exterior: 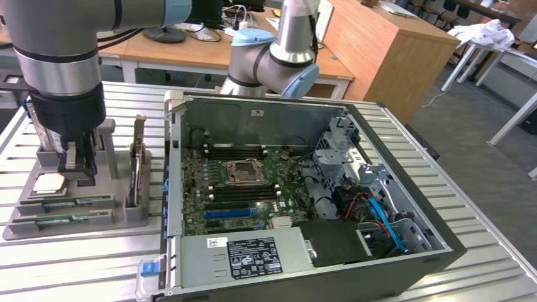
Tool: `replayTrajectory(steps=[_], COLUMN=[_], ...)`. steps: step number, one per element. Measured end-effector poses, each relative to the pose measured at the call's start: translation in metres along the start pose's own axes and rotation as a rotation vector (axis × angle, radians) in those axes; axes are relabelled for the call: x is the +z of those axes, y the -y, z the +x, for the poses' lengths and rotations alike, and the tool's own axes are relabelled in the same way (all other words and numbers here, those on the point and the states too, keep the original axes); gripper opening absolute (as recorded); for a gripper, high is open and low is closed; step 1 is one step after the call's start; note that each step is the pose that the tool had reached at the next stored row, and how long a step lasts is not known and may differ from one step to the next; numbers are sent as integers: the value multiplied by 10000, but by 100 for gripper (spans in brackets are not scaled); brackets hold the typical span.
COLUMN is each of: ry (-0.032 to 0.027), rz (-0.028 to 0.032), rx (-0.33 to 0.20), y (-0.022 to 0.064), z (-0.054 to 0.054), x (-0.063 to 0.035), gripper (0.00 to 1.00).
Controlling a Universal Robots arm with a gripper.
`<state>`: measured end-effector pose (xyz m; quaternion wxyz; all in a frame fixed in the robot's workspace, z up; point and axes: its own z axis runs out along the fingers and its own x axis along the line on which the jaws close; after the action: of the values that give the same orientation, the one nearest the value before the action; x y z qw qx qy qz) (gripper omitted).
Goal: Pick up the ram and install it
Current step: 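Pick up the ram and move it above insertion slot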
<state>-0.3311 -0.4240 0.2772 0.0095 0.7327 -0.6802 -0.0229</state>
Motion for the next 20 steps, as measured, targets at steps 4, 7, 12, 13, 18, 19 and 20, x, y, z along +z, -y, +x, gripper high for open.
replayTrajectory(steps=[4, 7, 12, 13, 18, 19, 20], ry=[0, -1, -1, -1, -1, -1, -1], rz=[0, 0, -1, -1, 0, -1, -2], rx=[3, 2, 1, 1, 2, 1, 2], y=[-12, -17, -25, -27, -34, -36, -38], z=[8, 14, 27, 31, 47, 50, 52], x=[12, 21, 35, 38, 52, 55, 57], gripper=[30, 30, 30, 30, 30, 30, 30])
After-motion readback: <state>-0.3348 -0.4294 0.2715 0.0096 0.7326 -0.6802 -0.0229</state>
